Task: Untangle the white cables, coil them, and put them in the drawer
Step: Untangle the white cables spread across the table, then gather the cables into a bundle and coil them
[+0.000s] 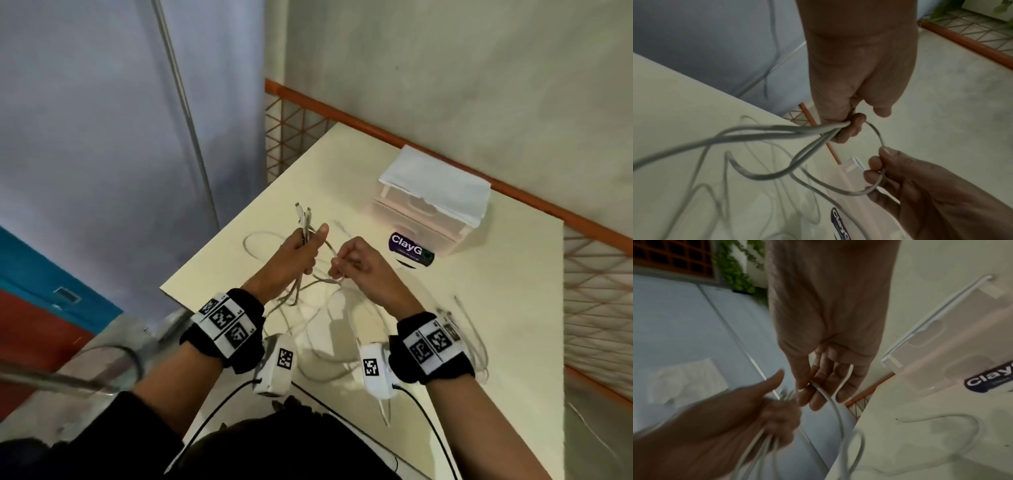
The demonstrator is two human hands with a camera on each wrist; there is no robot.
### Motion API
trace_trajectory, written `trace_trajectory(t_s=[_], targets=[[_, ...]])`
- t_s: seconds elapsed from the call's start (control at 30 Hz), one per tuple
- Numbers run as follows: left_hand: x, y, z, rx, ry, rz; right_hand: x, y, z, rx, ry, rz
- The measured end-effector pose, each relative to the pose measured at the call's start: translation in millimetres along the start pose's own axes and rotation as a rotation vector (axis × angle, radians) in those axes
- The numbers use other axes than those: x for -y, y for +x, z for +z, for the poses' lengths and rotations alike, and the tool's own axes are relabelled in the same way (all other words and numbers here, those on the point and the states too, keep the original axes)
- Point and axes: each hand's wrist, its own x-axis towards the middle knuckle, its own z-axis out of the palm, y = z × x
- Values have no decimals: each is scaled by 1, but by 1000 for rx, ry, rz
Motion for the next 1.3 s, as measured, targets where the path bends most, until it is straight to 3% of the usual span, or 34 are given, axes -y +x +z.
trace_trajectory(t_s=[0.27, 0.4, 0.5, 0.67, 0.83, 0.97, 1.03, 1.17, 1.3], targets=[[-3, 6, 42, 95, -30, 59, -16, -25, -5, -112, 128, 42], [-15, 0, 46, 155, -206, 94, -11, -28, -15, -36, 194, 81], [-26, -6, 44, 254, -344, 110, -5, -27, -17, 19, 167, 57], [-35, -16, 41, 324, -374, 130, 1, -18, -13, 36, -43, 38], [-44, -15, 30, 291, -417, 170, 8, -15, -3, 219, -44, 29], [-56, -17, 23, 248, -455, 270, 2, -7, 7, 272, -407, 15], [-70, -17, 14, 221, -513, 329, -12, -6, 2, 291, -591, 77], [-88, -16, -12, 146, -541, 412, -47, -19, -29, 162, -653, 248], [-69, -17, -23, 5, -368, 366, -52, -35, -62, -53, -424, 265]])
